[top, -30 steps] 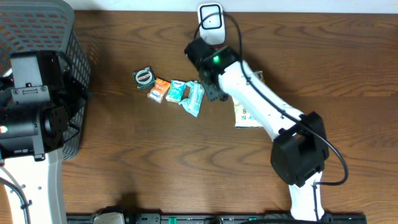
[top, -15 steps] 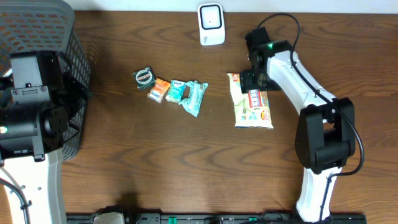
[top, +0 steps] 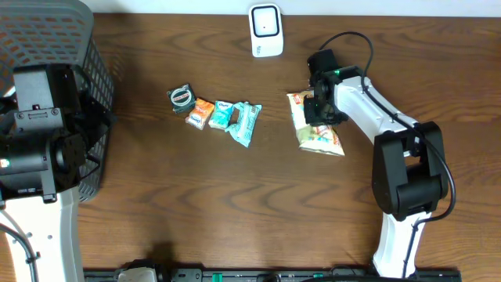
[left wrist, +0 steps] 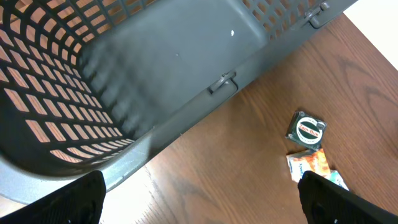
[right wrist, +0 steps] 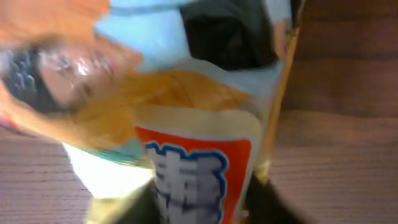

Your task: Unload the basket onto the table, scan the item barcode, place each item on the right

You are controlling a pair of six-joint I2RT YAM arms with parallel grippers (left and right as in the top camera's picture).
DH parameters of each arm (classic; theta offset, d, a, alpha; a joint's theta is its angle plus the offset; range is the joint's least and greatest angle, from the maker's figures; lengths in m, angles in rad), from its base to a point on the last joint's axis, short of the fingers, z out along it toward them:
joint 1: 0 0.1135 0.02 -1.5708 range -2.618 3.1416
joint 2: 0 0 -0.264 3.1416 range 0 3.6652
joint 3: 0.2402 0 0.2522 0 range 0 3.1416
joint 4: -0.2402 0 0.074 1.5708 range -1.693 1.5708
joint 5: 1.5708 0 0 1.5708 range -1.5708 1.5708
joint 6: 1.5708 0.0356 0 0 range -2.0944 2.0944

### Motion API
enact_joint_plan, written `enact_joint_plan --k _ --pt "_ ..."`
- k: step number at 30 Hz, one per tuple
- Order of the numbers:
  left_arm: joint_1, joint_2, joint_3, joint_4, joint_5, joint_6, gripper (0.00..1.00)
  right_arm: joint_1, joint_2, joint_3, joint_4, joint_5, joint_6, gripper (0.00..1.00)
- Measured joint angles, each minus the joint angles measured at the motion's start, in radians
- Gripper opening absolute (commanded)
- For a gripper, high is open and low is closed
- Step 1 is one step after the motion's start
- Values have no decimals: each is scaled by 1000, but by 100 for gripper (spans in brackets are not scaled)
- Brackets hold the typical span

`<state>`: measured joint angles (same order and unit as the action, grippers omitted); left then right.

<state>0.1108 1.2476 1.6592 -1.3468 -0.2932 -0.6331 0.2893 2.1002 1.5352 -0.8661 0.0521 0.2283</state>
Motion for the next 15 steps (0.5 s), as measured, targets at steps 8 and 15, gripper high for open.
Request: enact_joint_plan --k 8,15 --pt "0 0 0 0 0 0 98 0 -14 28 -11 -47 1 1" --pt "0 0 0 0 0 0 98 19 -13 252 87 -74 2 1"
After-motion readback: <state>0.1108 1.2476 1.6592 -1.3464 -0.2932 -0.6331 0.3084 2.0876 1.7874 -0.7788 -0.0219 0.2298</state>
